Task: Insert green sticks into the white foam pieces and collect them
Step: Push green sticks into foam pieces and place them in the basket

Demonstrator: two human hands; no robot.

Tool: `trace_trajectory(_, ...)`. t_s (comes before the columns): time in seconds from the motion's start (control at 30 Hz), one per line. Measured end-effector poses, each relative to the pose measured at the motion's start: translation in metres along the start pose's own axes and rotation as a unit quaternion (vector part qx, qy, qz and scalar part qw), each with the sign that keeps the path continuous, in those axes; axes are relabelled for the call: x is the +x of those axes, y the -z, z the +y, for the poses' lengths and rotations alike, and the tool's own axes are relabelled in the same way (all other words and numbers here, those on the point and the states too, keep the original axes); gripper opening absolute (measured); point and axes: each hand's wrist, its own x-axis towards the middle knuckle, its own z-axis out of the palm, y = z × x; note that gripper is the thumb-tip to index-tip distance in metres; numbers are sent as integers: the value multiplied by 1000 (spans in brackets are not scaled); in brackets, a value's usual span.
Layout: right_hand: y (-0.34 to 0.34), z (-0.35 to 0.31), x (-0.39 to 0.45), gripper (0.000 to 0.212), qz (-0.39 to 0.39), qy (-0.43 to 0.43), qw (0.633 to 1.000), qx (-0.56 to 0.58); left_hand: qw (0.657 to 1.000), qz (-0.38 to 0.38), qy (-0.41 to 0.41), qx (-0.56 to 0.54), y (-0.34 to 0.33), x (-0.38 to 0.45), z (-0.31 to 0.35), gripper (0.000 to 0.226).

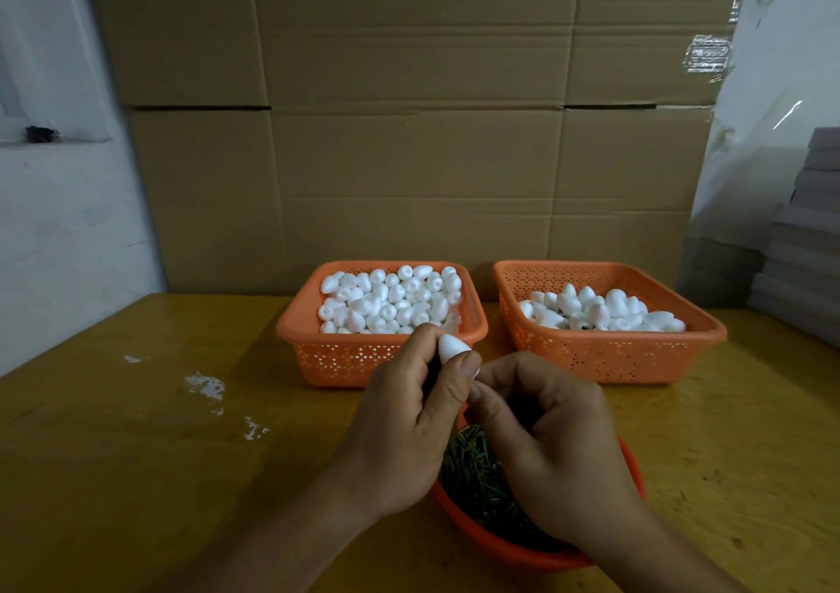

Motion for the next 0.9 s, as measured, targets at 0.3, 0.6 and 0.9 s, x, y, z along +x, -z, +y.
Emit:
trace_trajectory(0.3,1,0,8,11,-19,-66,990,120,998,-11,36,-56,-2,-2,-2,30)
trace_trajectory(0.6,32,34,40,13,136,-171,975,-48,998,-30,48,-5,-7,-8,-9,32)
trace_trajectory(0.9,73,92,77,9,230,-243,928,-165,998,-54,40,20,-9,-11,-12,25)
